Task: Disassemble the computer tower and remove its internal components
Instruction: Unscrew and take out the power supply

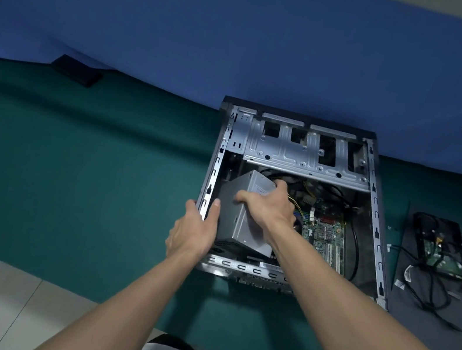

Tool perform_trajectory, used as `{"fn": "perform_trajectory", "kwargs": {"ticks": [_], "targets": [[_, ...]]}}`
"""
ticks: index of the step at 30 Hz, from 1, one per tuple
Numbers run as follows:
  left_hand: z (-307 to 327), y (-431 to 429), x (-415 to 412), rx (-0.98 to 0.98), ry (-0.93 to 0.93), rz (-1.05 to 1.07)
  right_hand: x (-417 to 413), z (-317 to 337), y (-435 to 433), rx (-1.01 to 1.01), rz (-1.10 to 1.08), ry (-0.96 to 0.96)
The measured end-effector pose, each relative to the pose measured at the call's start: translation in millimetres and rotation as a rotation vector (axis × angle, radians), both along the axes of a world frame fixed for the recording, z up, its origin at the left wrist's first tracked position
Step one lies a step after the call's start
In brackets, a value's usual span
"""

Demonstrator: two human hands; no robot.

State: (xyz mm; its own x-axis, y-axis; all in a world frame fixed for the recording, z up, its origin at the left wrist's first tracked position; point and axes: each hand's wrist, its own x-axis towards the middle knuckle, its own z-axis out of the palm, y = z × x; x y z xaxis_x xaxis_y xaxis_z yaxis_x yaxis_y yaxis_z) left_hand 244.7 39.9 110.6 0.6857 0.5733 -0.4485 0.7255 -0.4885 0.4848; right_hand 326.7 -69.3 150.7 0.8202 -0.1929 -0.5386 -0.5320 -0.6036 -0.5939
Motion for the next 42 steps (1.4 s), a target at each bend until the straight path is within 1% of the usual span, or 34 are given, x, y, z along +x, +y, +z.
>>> {"fn": "perform_trajectory", "kwargs": {"ticks": [4,7,9,12,14,15,17,19,20,22,25,28,32,36,39,42], "targets": [[3,1,0,-0.078,-0.005,0.03,-4,22,-18,0.047,-0.045,-0.057],[7,1,-1,-0.157,-0.016,0.048,-8,40,-33,0.127,-0.136,-0.128],[10,2,-1,-0.204,-0.045,0.053,-11,53,-44,0.187,-0.186,-0.172],[14,3,-2,-0.277,-0.097,0.064,-21,75,-60,0.205,-0.248,-0.215],[17,3,-3,-0.293,-0.114,0.045,-29,86,-71,0.303,-0.316,-0.223],[19,2,-3,-0.279,-0.127,0.027,-34,92,-77,0.367,-0.345,-0.222],[27,-1,-5,-0.152,-0.201,-0.076,-40,98,-91,0.467,-0.386,-0.212],[37,-5,-2,-0.001,-0.35,-0.229,-44,103,-106,0.586,-0.4,-0.191],[42,-9,3,0.013,-0.426,-0.297,-45,105,-113,0.671,-0.399,-0.175],[54,-18,15,-0.084,-0.525,-0.381,-45,107,-129,0.841,-0.386,-0.127],[80,-40,33,-0.374,-0.584,-0.394,-46,111,-151,1.023,-0.302,-0.037],[109,-72,44,-0.648,-0.515,-0.333,-48,108,-180,1.121,-0.26,-0.028],[130,-119,44,-0.897,-0.445,-0.244,-44,106,-226,1.273,-0.241,-0.061],[143,-162,51,-1.064,-0.419,-0.144,-34,112,-267,1.405,-0.16,-0.087],[152,-193,50,-1.138,-0.39,-0.165,-27,109,-296,1.466,-0.123,-0.107],[162,-222,48,-1.127,-0.388,-0.239,-22,100,-320,1.482,-0.123,-0.139]]}}
